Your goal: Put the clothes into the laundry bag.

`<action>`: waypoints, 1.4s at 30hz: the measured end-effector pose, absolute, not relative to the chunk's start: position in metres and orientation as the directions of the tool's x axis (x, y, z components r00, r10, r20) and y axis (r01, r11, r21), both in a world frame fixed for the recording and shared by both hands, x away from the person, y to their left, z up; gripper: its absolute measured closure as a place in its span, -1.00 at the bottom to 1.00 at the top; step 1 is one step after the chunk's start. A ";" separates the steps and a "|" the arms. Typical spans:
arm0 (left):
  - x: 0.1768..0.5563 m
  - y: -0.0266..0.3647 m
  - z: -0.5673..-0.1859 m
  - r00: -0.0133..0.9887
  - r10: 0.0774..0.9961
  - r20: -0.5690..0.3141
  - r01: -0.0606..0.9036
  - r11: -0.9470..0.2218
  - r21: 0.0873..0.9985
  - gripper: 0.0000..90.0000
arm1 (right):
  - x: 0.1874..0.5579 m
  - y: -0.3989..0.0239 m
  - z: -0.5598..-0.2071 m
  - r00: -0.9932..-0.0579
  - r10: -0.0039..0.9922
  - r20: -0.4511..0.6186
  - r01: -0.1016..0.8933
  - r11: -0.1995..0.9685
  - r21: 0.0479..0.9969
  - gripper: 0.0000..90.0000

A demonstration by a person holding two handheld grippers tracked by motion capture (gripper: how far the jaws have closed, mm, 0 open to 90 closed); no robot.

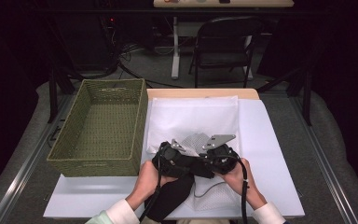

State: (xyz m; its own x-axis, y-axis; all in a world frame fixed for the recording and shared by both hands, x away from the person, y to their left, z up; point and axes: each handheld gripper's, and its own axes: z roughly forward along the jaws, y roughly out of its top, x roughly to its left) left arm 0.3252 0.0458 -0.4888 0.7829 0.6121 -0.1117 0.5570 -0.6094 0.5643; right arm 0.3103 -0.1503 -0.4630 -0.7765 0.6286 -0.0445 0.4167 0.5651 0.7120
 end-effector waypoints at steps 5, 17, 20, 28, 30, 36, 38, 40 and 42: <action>0.320 0.058 -0.484 0.793 0.599 -0.110 0.539 -0.605 0.586 -0.34 | 0.311 -0.151 -0.464 -0.770 0.636 -0.049 0.421 0.564 0.711 0.92; 0.287 0.091 -0.486 0.803 0.589 -0.089 0.503 -0.591 0.630 -0.70 | 0.309 -0.152 -0.464 -0.750 0.658 -0.072 0.428 0.565 0.705 0.92; 0.280 0.094 -0.486 0.810 0.583 -0.067 0.488 -0.606 0.628 -0.75 | 0.309 -0.154 -0.464 -0.741 0.667 -0.074 0.434 0.561 0.705 0.92; 0.278 0.087 -0.499 0.828 0.560 -0.043 0.477 -0.661 0.579 -0.79 | 0.312 -0.153 -0.467 -0.737 0.671 -0.087 0.438 0.571 0.694 0.92; 0.279 0.084 -0.506 0.833 0.551 -0.054 0.481 -0.671 0.564 -0.69 | 0.313 -0.152 -0.467 -0.741 0.667 -0.081 0.440 0.572 0.692 0.92; 0.279 0.080 -0.517 0.806 0.589 -0.052 0.500 -0.632 0.592 -0.26 | 0.314 -0.151 -0.469 -0.746 0.662 -0.072 0.441 0.573 0.691 0.92; 0.279 0.082 -0.516 0.805 0.591 -0.057 0.496 -0.617 0.611 -0.08 | 0.314 -0.150 -0.469 -0.751 0.657 -0.070 0.439 0.576 0.690 0.92; 0.279 0.084 -0.516 0.805 0.590 -0.063 0.491 -0.602 0.629 0.15 | 0.314 -0.149 -0.468 -0.754 0.654 -0.069 0.437 0.576 0.691 0.92; 0.281 0.086 -0.515 0.807 0.586 -0.074 0.493 -0.599 0.631 0.30 | 0.313 -0.149 -0.467 -0.751 0.657 -0.064 0.438 0.569 0.696 0.92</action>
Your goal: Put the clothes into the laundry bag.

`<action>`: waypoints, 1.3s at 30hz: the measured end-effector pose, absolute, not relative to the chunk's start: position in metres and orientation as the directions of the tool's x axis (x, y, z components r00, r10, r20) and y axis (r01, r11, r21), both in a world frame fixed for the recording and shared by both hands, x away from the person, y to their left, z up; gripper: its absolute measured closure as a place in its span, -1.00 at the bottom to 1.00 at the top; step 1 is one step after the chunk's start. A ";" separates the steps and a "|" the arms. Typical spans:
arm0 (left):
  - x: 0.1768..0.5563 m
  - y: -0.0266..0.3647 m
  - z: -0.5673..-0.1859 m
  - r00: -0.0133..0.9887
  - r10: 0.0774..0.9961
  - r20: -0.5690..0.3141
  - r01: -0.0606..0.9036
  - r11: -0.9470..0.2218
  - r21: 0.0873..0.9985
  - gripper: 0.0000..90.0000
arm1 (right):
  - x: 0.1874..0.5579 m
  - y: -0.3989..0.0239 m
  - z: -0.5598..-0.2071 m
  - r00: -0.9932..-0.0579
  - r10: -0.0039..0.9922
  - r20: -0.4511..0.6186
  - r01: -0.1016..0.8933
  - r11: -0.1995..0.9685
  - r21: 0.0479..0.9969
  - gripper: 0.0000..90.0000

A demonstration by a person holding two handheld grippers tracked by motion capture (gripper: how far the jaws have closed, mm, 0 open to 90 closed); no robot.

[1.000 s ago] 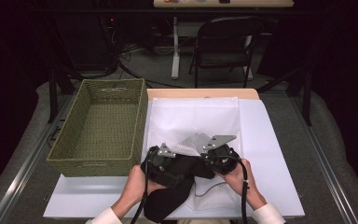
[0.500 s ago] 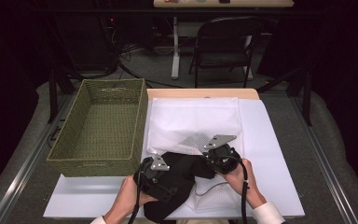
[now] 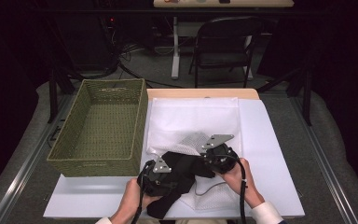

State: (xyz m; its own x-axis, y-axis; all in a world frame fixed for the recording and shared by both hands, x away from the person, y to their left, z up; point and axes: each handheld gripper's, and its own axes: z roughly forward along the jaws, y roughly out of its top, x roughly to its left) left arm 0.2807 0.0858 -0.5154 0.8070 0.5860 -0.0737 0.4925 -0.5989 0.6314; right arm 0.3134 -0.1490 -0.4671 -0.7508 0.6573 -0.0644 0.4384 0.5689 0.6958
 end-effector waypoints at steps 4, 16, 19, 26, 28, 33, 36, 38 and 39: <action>0.284 0.085 -0.511 0.805 0.587 -0.083 0.495 -0.588 0.640 0.44 | 0.314 -0.149 -0.466 -0.752 0.658 -0.046 0.444 0.556 0.703 0.92; 0.299 0.064 -0.489 0.790 0.608 -0.082 0.502 -0.563 0.657 0.47 | 0.315 -0.150 -0.460 -0.762 0.647 0.010 0.446 0.515 0.732 0.92; 0.309 0.058 -0.492 0.799 0.594 -0.091 0.494 -0.563 0.663 0.44 | 0.314 -0.146 -0.459 -0.767 0.642 0.002 0.436 0.520 0.735 0.92; 0.311 0.066 -0.501 0.800 0.589 -0.112 0.506 -0.564 0.652 -0.19 | 0.313 -0.145 -0.465 -0.766 0.643 -0.027 0.431 0.543 0.721 0.92; 0.308 0.073 -0.497 0.800 0.590 -0.111 0.505 -0.562 0.655 -0.36 | 0.312 -0.147 -0.464 -0.759 0.651 -0.027 0.433 0.535 0.725 0.92; 0.299 0.083 -0.489 0.798 0.596 -0.086 0.494 -0.565 0.661 -0.52 | 0.311 -0.150 -0.462 -0.750 0.660 -0.047 0.429 0.539 0.725 0.92; 0.295 0.082 -0.490 0.799 0.594 -0.092 0.498 -0.570 0.653 -0.56 | 0.312 -0.151 -0.463 -0.747 0.663 -0.045 0.435 0.539 0.721 0.92; 0.293 0.077 -0.496 0.805 0.587 -0.087 0.497 -0.587 0.639 -0.55 | 0.312 -0.150 -0.464 -0.748 0.662 -0.044 0.437 0.541 0.719 0.92; 0.294 0.075 -0.500 0.808 0.584 -0.080 0.498 -0.602 0.624 -0.54 | 0.312 -0.150 -0.464 -0.749 0.661 -0.043 0.436 0.541 0.719 0.92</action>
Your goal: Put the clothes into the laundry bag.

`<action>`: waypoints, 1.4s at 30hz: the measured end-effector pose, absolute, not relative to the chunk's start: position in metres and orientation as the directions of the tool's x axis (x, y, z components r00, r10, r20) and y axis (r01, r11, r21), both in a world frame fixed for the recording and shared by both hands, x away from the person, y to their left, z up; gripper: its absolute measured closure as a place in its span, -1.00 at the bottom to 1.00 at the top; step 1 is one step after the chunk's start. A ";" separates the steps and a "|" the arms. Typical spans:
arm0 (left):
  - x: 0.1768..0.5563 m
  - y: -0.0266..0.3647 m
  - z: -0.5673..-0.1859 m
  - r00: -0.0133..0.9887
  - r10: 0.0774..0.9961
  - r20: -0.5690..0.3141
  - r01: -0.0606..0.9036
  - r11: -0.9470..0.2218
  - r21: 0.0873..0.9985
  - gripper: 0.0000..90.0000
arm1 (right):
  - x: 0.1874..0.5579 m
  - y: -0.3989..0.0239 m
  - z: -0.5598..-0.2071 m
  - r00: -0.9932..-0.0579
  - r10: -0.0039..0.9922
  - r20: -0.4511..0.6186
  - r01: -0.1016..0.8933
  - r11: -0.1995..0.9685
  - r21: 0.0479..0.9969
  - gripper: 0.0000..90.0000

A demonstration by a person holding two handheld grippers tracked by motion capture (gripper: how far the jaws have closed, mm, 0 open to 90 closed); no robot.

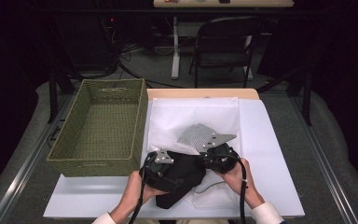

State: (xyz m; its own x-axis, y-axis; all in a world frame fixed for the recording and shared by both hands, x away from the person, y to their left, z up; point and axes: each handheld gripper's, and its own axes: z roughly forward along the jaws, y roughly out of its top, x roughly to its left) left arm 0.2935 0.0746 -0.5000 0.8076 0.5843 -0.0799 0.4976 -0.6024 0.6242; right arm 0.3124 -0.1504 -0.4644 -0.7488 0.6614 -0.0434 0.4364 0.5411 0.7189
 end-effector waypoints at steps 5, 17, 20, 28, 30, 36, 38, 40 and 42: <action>0.295 0.071 -0.520 0.797 0.593 -0.113 0.516 -0.573 0.637 0.06 | 0.313 -0.152 -0.466 -0.750 0.661 -0.031 0.441 0.534 0.721 0.92; 0.302 0.062 -0.505 0.810 0.578 -0.099 0.490 -0.574 0.656 0.49 | 0.313 -0.148 -0.461 -0.764 0.645 -0.015 0.433 0.530 0.729 0.93; 0.307 0.057 -0.500 0.803 0.590 -0.089 0.490 -0.567 0.662 0.49 | 0.312 -0.149 -0.458 -0.763 0.646 -0.006 0.431 0.516 0.741 0.93; 0.325 0.042 -0.491 0.792 0.599 -0.115 0.513 -0.551 0.658 0.48 | 0.311 -0.150 -0.454 -0.761 0.649 -0.005 0.425 0.504 0.752 0.93; 0.329 0.037 -0.494 0.790 0.603 -0.105 0.510 -0.553 0.659 0.47 | 0.311 -0.150 -0.455 -0.759 0.651 -0.009 0.423 0.503 0.754 0.93; 0.331 0.032 -0.508 0.800 0.594 -0.085 0.500 -0.583 0.641 0.18 | 0.310 -0.153 -0.456 -0.759 0.651 -0.013 0.426 0.512 0.746 0.93; 0.328 0.034 -0.507 0.806 0.589 -0.059 0.484 -0.598 0.638 -0.01 | 0.310 -0.153 -0.457 -0.760 0.650 -0.011 0.429 0.514 0.743 0.93; 0.325 0.040 -0.505 0.805 0.590 -0.058 0.480 -0.592 0.647 -0.22 | 0.309 -0.153 -0.457 -0.756 0.654 -0.027 0.422 0.518 0.744 0.93; 0.319 0.048 -0.502 0.811 0.582 -0.061 0.473 -0.592 0.653 -0.34 | 0.309 -0.155 -0.456 -0.758 0.651 -0.032 0.415 0.521 0.746 0.92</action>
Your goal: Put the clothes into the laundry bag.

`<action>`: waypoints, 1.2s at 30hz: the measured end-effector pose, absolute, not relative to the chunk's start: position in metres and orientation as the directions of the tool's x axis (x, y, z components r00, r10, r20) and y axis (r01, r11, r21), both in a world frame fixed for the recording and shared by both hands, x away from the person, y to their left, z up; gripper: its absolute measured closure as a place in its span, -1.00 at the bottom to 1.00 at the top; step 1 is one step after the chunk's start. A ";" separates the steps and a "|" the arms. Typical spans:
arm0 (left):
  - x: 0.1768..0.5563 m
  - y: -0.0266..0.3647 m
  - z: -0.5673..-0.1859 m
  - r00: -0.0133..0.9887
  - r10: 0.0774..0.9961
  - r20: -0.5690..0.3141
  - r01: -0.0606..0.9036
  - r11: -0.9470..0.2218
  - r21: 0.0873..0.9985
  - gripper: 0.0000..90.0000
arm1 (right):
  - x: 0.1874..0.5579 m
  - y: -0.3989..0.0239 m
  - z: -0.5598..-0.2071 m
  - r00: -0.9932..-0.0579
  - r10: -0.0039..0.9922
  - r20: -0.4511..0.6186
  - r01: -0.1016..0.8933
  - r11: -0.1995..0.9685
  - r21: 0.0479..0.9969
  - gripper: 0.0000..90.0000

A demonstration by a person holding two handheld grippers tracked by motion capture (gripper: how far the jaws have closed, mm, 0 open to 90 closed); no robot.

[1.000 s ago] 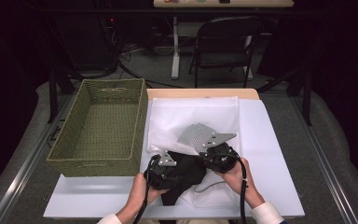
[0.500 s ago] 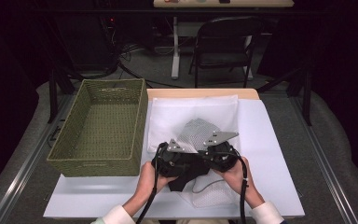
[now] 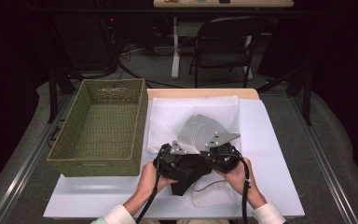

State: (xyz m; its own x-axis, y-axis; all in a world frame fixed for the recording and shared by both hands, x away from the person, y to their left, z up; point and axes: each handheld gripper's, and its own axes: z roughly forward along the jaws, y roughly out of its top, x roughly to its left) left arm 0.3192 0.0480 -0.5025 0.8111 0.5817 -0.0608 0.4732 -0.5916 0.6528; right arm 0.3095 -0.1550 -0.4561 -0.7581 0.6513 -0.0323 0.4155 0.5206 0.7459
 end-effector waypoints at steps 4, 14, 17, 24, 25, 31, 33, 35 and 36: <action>0.306 0.064 -0.500 0.815 0.578 -0.046 0.464 -0.604 0.648 -0.53 | 0.310 -0.157 -0.458 -0.753 0.658 -0.028 0.424 0.517 0.744 0.92; 0.303 0.067 -0.505 0.812 0.579 -0.078 0.493 -0.609 0.622 -0.45 | 0.310 -0.157 -0.460 -0.751 0.660 -0.030 0.425 0.517 0.743 0.92; 0.304 0.065 -0.514 0.797 0.596 -0.101 0.520 -0.591 0.617 -0.13 | 0.309 -0.157 -0.460 -0.750 0.661 -0.030 0.428 0.519 0.740 0.92; 0.309 0.068 -0.522 0.781 0.601 -0.169 0.549 -0.533 0.644 0.72 | 0.307 -0.156 -0.459 -0.743 0.668 -0.043 0.420 0.516 0.747 0.92; 0.310 0.067 -0.521 0.786 0.598 -0.156 0.538 -0.538 0.648 0.76 | 0.307 -0.156 -0.459 -0.743 0.668 -0.041 0.422 0.515 0.746 0.92; 0.319 0.058 -0.511 0.783 0.609 -0.128 0.518 -0.524 0.676 0.80 | 0.306 -0.154 -0.458 -0.759 0.651 0.000 0.427 0.497 0.756 0.92; 0.324 0.055 -0.507 0.775 0.619 -0.131 0.518 -0.502 0.692 0.80 | 0.307 -0.154 -0.458 -0.759 0.651 0.004 0.428 0.495 0.756 0.92; 0.329 0.050 -0.506 0.767 0.627 -0.137 0.521 -0.484 0.703 0.80 | 0.308 -0.155 -0.458 -0.755 0.655 0.016 0.437 0.485 0.758 0.92; 0.331 0.047 -0.506 0.766 0.629 -0.136 0.520 -0.480 0.706 0.80 | 0.309 -0.155 -0.458 -0.754 0.656 0.020 0.439 0.481 0.759 0.92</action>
State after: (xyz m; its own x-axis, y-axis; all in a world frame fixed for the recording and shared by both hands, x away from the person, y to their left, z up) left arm 0.3312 0.0472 -0.5058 0.7657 0.6287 -0.1361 0.5201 -0.4805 0.7062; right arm 0.3087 -0.1553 -0.4580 -0.7542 0.6563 0.0204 0.4391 0.4809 0.7589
